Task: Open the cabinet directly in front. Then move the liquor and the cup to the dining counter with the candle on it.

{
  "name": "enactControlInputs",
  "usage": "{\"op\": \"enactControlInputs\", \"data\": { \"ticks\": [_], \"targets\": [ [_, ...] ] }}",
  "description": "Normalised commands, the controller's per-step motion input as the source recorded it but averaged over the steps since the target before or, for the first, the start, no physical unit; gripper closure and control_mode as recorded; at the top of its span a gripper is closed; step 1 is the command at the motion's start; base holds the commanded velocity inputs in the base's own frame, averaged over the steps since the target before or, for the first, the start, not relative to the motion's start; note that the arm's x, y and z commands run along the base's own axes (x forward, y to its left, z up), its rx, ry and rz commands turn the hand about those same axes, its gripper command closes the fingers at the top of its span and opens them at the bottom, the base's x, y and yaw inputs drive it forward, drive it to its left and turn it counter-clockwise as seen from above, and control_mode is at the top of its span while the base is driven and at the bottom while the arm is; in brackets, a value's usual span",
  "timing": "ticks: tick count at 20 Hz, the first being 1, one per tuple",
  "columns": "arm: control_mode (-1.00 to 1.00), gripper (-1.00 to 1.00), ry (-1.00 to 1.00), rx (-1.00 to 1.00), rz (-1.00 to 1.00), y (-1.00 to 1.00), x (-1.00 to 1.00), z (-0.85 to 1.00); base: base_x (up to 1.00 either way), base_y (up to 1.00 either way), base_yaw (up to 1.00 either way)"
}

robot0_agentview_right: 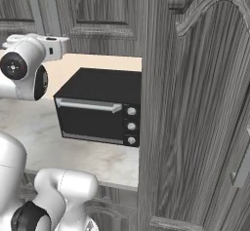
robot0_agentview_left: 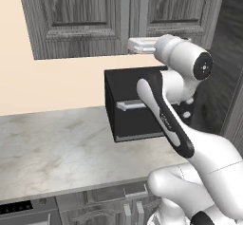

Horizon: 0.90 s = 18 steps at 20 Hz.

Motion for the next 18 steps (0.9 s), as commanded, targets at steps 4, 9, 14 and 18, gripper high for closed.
{"op": "enactControlInputs", "data": {
  "ticks": [4,9,14,18],
  "targets": [
    [-1.00,-1.00,-0.05,-0.01,-0.07,0.00,0.03,0.19,0.00,0.00,0.00],
    [-1.00,-1.00,-0.13,0.00,-0.06,0.00,0.00,0.23,0.00,0.00,0.00],
    [-1.00,-1.00,-0.21,0.00,-0.04,0.00,0.00,0.18,0.00,0.00,0.00],
    [-1.00,-1.00,-0.25,0.00,0.00,-0.06,0.00,0.10,0.00,0.00,0.00]
  ]
}}
